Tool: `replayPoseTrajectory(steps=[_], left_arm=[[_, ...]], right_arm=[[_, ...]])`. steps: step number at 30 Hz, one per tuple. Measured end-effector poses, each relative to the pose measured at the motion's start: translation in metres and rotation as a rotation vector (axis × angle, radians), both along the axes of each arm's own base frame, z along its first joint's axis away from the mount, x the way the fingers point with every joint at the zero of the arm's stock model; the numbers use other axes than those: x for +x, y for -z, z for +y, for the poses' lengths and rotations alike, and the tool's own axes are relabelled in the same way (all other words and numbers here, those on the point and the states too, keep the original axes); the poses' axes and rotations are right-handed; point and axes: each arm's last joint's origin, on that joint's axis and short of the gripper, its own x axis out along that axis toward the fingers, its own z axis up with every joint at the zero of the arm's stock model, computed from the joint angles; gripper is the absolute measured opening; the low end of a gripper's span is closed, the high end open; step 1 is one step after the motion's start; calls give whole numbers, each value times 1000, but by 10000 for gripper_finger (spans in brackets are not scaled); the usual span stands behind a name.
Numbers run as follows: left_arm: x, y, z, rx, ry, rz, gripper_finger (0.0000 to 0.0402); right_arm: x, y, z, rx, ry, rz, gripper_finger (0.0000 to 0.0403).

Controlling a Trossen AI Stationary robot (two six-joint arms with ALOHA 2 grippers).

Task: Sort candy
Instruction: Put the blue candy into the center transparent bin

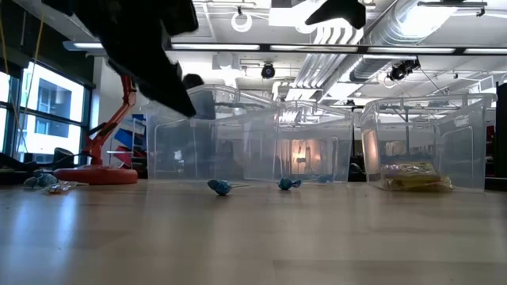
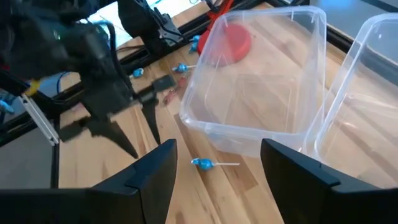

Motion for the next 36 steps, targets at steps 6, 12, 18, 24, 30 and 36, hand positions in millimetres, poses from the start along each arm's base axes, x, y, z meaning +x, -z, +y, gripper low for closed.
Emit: replayPoseTrajectory(steps=[6, 12, 18, 24, 30, 36], left_arm=[[23, 41, -13, -45, -114, 2, 191], [37, 78, -14, -60, -395, 10, 191], [48, 93, -14, 17, -616, -78, 191], [59, 90, -15, 70, -657, -128, 191], [67, 70, -25, 178, -555, -169, 191], [75, 70, -7, 362, -317, -52, 191]], right_arm=[[9, 10, 0, -3, 1, 37, 227], [16, 16, 1, -4, 1, 59, 227], [18, 18, 1, -3, 2, 61, 227], [18, 18, 1, 4, 7, 57, 227], [18, 18, 1, -1, 3, 60, 227], [18, 18, 0, -24, -10, 64, 227]])
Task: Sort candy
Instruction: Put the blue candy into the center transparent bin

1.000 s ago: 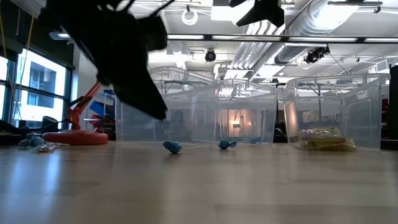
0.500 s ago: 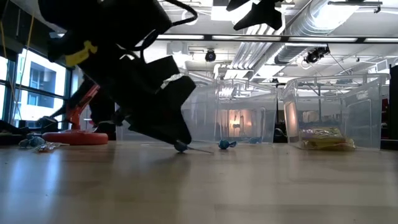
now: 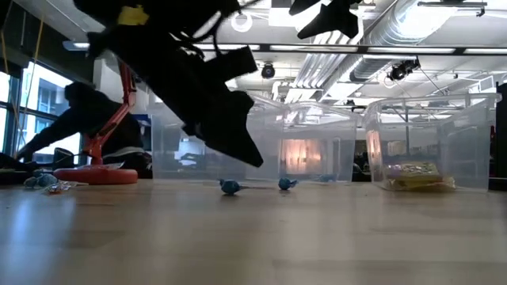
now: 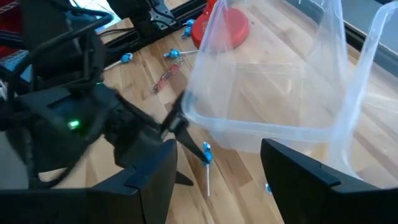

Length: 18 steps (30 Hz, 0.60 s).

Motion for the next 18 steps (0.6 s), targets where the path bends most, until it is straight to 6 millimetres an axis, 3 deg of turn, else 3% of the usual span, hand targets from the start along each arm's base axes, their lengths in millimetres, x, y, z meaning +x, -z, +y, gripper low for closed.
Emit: replayPoseTrajectory(steps=[9, 15, 18], left_arm=[[9, 13, 41, -138, 174, 145, 191], [6, 16, 41, -267, 255, 206, 185], [1, 17, 35, -313, 254, 267, 153]], right_arm=[[0, 0, 0, 1, 0, 0, 227], [0, 0, 1, 5, -1, -1, 227], [0, 0, 1, 5, -1, -1, 227]])
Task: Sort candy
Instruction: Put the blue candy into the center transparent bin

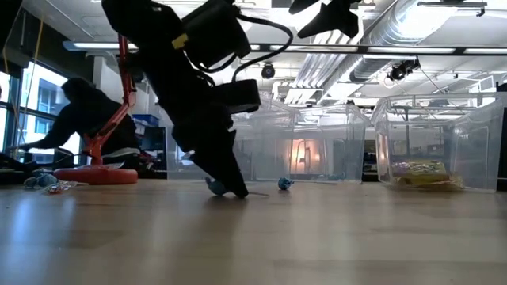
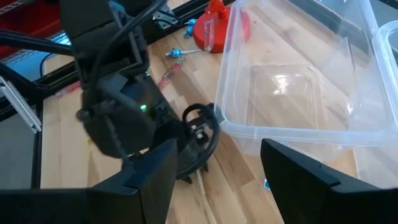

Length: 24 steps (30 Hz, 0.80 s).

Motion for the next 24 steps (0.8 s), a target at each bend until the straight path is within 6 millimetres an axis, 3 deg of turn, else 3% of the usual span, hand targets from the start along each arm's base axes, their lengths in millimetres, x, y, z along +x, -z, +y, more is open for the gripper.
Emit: replayPoseTrajectory(steps=[6, 11, 18, 24], left_arm=[[-13, -4, -15, -91, 36, 95, 15], [-28, -29, -21, -161, 85, 122, 4], [-45, -106, -20, -162, 133, -140, 2], [-64, -160, -3, -68, 41, -390, 1]], right_arm=[[0, 0, 0, 0, 1, -2, 227], [0, 0, 0, 0, 0, -4, 227], [2, -3, 0, -1, -3, -36, 227], [7, -10, 0, -3, -9, -121, 227]])
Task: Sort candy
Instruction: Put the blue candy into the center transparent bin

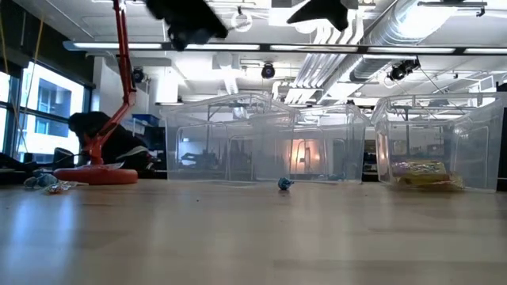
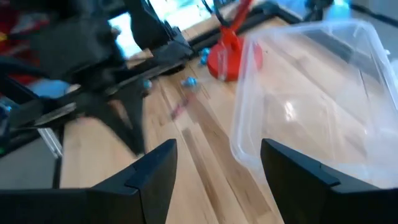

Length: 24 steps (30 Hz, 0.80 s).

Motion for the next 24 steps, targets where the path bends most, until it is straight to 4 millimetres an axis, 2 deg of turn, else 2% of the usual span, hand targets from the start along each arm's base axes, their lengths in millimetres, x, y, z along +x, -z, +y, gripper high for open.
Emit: replayPoseTrajectory(steps=[5, 10, 12, 19, 24], left_arm=[[-1, -31, 26, 36, -107, -220, 1], [10, -48, 52, 60, -187, -428, 1], [15, -48, 62, 69, -219, -457, 0], [15, -40, 89, 105, -300, -396, 0], [16, -59, 116, 148, -384, -607, 0]], right_arm=[[2, -14, -2, -15, -6, -115, 227], [2, -35, -6, -41, -5, -178, 227], [1, -44, -8, -55, -5, -201, 227], [-3, -71, -11, -164, 45, -251, 227], [-7, -76, -18, -233, 194, -233, 227]])
